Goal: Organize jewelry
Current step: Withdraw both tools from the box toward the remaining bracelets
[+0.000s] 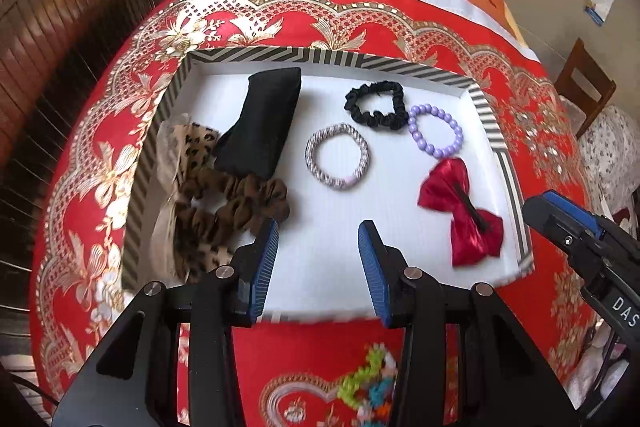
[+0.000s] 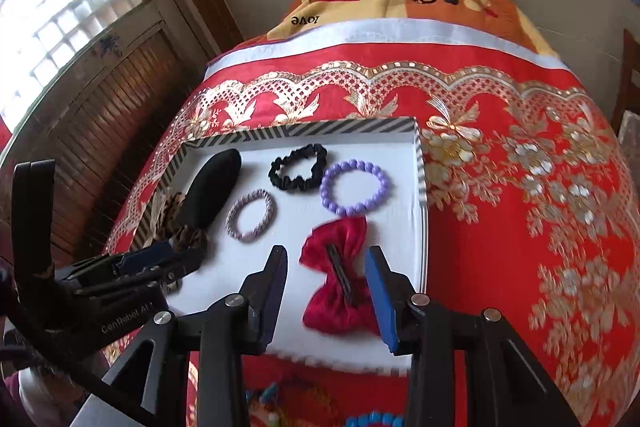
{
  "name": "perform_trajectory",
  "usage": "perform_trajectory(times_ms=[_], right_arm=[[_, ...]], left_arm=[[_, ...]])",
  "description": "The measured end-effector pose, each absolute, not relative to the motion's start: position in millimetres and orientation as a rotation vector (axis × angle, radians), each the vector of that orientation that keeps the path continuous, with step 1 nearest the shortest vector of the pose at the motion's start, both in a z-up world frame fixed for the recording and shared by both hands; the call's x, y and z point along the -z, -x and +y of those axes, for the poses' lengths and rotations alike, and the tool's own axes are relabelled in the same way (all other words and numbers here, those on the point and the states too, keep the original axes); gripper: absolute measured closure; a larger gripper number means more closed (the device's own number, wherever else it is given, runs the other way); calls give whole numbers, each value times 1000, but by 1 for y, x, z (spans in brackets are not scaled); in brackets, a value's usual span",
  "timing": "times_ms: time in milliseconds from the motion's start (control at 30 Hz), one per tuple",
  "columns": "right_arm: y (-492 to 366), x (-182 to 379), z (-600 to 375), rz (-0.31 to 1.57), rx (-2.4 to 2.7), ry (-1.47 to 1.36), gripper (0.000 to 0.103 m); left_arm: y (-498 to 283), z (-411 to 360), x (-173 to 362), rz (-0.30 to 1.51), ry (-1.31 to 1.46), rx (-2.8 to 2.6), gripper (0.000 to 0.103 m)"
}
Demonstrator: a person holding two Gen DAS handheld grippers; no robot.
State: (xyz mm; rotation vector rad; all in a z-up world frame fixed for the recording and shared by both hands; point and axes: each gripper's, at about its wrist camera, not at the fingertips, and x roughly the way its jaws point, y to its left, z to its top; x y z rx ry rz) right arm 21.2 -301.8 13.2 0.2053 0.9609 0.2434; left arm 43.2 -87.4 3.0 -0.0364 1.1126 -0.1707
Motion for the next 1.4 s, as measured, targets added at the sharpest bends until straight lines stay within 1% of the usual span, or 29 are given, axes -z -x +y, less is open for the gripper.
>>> perform_trajectory(times_ms=[233, 500, 833, 1067, 1400], right_arm=[[27, -11, -304, 967, -196, -183, 63], [83, 3, -308, 982, -137, -203, 63], [135, 24, -323, 1005, -51, -275, 63], [154, 31, -323, 1019, -26, -290, 63], [159, 33, -327, 1016, -6, -309, 63]], left_arm=[[-8, -69, -7, 1117, 45, 217, 62], [34, -57, 8, 1179, 30, 271, 62], [60, -57, 21, 1209, -12, 299, 62], [67, -63, 23, 1213, -30, 324, 62], [68, -64, 24, 1219, -32, 330, 62]])
